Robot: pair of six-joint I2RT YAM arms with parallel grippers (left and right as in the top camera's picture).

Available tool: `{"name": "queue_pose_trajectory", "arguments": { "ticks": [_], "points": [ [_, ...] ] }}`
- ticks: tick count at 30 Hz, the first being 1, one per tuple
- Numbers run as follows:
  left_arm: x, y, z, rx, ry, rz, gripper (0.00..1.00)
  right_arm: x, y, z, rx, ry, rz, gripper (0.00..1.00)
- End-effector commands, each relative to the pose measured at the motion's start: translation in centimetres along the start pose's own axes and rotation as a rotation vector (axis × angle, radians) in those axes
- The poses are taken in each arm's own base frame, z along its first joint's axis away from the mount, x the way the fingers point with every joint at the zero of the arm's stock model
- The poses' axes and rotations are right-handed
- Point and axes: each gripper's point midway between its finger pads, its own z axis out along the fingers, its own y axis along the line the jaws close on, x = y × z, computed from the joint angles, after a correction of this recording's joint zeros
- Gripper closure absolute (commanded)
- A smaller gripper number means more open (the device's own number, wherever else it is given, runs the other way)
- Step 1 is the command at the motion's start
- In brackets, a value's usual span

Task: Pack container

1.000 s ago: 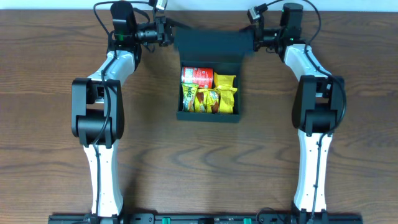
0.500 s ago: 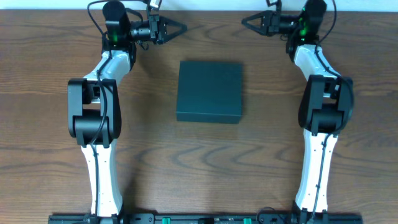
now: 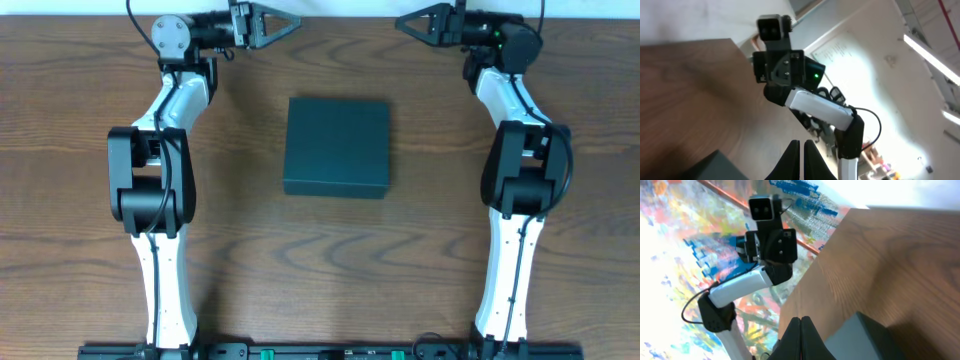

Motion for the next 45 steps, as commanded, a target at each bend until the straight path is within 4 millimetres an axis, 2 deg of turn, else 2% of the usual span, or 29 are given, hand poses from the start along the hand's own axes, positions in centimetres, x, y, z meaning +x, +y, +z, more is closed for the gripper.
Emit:
{"name": "queue_pose_trajectory", "arguments": {
  "ticks": [1, 6, 8, 13, 14, 15, 16, 17, 18, 19, 20, 21, 22, 24, 27, 30, 32, 34, 37, 39, 41, 43, 45],
  "points": [
    [-1.1, -5.5, 1.9, 0.031, 0.090, 0.119, 0.94, -2.3, 8.3, 0.7, -0.003, 0.022, -0.156, 0.98],
    [-2.6, -12.6, 4.6, 0.084, 0.148, 0.308, 0.94, -4.1, 16.0, 0.9, -0.008, 0.025, -0.309, 0.98],
    [-2.9, -15.8, 5.5, 0.108, 0.159, 0.387, 0.94, -4.3, 20.0, 1.1, -0.013, 0.027, -0.389, 0.98],
    [-2.6, -23.4, 6.9, 0.171, 0.176, 0.599, 0.94, -3.3, 30.4, 1.7, -0.037, 0.027, -0.646, 0.98],
    [-2.2, -25.3, 7.1, 0.189, 0.179, 0.665, 0.94, -2.9, 32.6, 1.7, -0.042, 0.024, -0.714, 0.94],
    [-2.0, -26.4, 7.2, 0.200, 0.179, 0.707, 0.91, -2.6, 34.2, 1.6, -0.045, 0.020, -0.773, 0.86],
    [-1.7, -27.7, 7.2, 0.212, 0.177, 0.763, 0.78, -2.3, 35.9, 1.6, -0.049, 0.015, -0.831, 0.77],
    [-1.6, -28.9, 7.2, 0.220, 0.174, 0.815, 0.59, -2.2, 37.4, 1.6, -0.055, 0.003, -0.881, 0.66],
    [-1.5, -29.7, 7.1, 0.224, 0.169, 0.855, 0.43, -2.1, 38.6, 1.6, -0.059, -0.007, -0.923, 0.51],
    [-1.6, -30.4, 7.0, 0.228, 0.164, 0.893, 0.37, -2.1, 39.5, 1.6, -0.061, -0.017, -0.965, 0.43],
    [-1.8, -30.9, 6.8, 0.227, 0.157, 0.936, 0.35, -2.2, 40.4, 1.5, -0.062, -0.029, -1.011, 0.29],
    [-2.0, -31.2, 6.6, 0.226, 0.150, 0.975, 0.34, -2.3, 41.0, 1.5, -0.060, -0.038, -1.058, 0.24],
    [-2.2, -31.5, 6.5, 0.225, 0.142, 1.033, 0.24, -2.6, 41.5, 1.5, -0.058, -0.054, -1.102, 0.17],
    [-2.8, -31.8, 6.4, 0.230, 0.120, 1.107, 0.03, -3.6, 41.9, 1.5, -0.051, -0.103, -1.143, 0.11],
    [-5.1, -31.6, 6.5, 0.226, 0.027, 1.177, 0.05, -6.4, 41.5, 1.2, -0.012, -0.235, -1.173, 0.01],
    [-9.4, -29.8, 6.3, 0.140, -0.130, 1.157, 0.05, -10.4, 39.6, 0.3, 0.112, -0.408, -1.149, 0.01],
    [-12.9, -27.6, 5.9, 0.013, -0.259, 1.116, 0.05, -13.1, 37.9, -0.7, 0.239, -0.526, -1.128, 0.01],
    [-16.7, -23.8, 4.8, -0.202, -0.393, 1.055, 0.05, -16.0, 34.9, -2.5, 0.446, -0.658, -1.074, 0.01],
    [-19.7, -18.9, 2.6, -0.496, -0.495, 0.993, 0.05, -18.6, 30.3, -6.3, 0.787, -0.788, -0.988, 0.01],
    [-20.2, -16.7, 1.5, -0.616, -0.502, 0.961, 0.05, -18.8, 27.7, -8.4, 0.971, -0.790, -0.937, 0.01],
    [-20.5, -15.3, -0.5, -0.741, -0.504, 0.911, 0.05, -17.8, 26.3, -10.6, 1.146, -0.755, -0.894, 0.01],
    [-20.4, -15.7, -2.4, -0.825, -0.496, 0.895, 0.05, -17.1, 26.8, -11.9, 1.245, -0.748, -0.890, 0.01],
    [-20.1, -17.3, -3.9, -0.883, -0.478, 0.913, 0.05, -16.3, 28.2, -12.1, 1.274, -0.724, -0.916, 0.01]
  ]
}}
